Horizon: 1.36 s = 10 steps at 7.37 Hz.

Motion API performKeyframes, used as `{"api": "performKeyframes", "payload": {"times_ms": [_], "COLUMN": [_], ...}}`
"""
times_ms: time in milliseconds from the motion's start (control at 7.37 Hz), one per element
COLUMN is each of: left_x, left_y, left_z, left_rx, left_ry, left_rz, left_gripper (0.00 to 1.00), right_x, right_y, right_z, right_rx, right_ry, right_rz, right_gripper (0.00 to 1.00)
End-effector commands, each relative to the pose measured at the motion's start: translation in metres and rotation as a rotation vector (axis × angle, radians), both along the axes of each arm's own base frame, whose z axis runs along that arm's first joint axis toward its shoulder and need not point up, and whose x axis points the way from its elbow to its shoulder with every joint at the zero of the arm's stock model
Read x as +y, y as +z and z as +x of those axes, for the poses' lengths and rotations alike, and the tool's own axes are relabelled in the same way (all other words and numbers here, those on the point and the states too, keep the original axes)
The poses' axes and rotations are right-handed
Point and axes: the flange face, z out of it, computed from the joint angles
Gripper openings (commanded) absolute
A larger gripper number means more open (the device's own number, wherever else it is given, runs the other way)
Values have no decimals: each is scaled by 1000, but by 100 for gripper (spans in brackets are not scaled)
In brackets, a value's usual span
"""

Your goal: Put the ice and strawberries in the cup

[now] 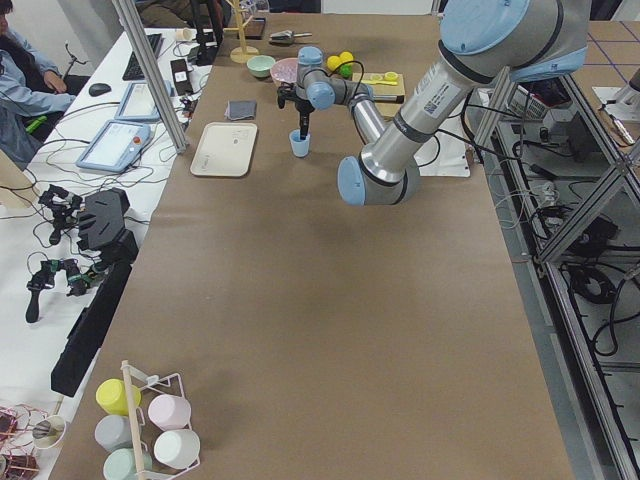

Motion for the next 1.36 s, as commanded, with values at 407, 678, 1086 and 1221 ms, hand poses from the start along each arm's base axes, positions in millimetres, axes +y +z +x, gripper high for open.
{"api": "performKeyframes", "payload": {"times_ms": [407, 678, 1086, 1221], "left_x": [-85, -121, -128, -134], "left_y": [114, 201, 330, 398], "left_z": [-177, -290, -432, -488], "left_rx": [-65, -125, -137, -82], "left_ry": [12, 99, 206, 247], "left_rz": [87, 144, 194, 220], "left_gripper": [97, 97, 97, 97], "right_x": [-4, -5, -9, -11], "right_y": [4, 1, -5, -8], "right_z": [0, 0, 0, 0], "right_rx": [0, 1, 2, 3], "right_ry": [1, -1, -1, -1], "right_rz": [-9, -3, 10, 14], "right_gripper": [99, 99, 99, 99]}}
